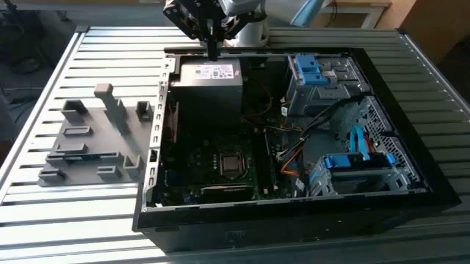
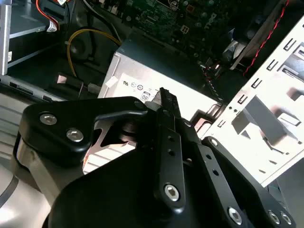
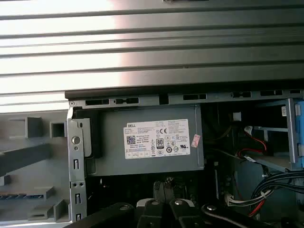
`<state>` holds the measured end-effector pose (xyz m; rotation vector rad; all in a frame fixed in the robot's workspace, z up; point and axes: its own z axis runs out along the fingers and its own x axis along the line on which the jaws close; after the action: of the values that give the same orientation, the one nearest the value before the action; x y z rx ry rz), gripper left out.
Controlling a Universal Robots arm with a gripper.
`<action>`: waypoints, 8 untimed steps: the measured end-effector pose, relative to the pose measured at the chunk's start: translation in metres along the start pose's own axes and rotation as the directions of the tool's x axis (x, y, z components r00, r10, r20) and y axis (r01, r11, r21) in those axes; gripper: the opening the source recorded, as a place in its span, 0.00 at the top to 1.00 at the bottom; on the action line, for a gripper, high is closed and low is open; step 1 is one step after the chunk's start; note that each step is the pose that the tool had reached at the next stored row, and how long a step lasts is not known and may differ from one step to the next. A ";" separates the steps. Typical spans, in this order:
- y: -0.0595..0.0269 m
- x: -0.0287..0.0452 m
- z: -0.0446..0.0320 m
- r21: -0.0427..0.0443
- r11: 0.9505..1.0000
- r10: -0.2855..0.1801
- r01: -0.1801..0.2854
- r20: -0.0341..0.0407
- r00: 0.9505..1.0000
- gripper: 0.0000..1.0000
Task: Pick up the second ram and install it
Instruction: 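Reach for the second ram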
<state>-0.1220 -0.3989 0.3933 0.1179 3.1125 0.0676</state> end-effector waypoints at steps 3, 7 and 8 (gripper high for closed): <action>0.0000 0.0000 0.0000 0.000 1.000 0.000 0.000 0.000 1.000 0.89; 0.0000 0.0009 0.0000 0.000 1.000 0.000 0.000 0.000 1.000 0.89; -0.0001 0.0012 -0.0001 0.000 1.000 0.000 0.000 0.000 1.000 0.89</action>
<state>-0.1232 -0.3989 0.3933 0.1181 3.1125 0.0676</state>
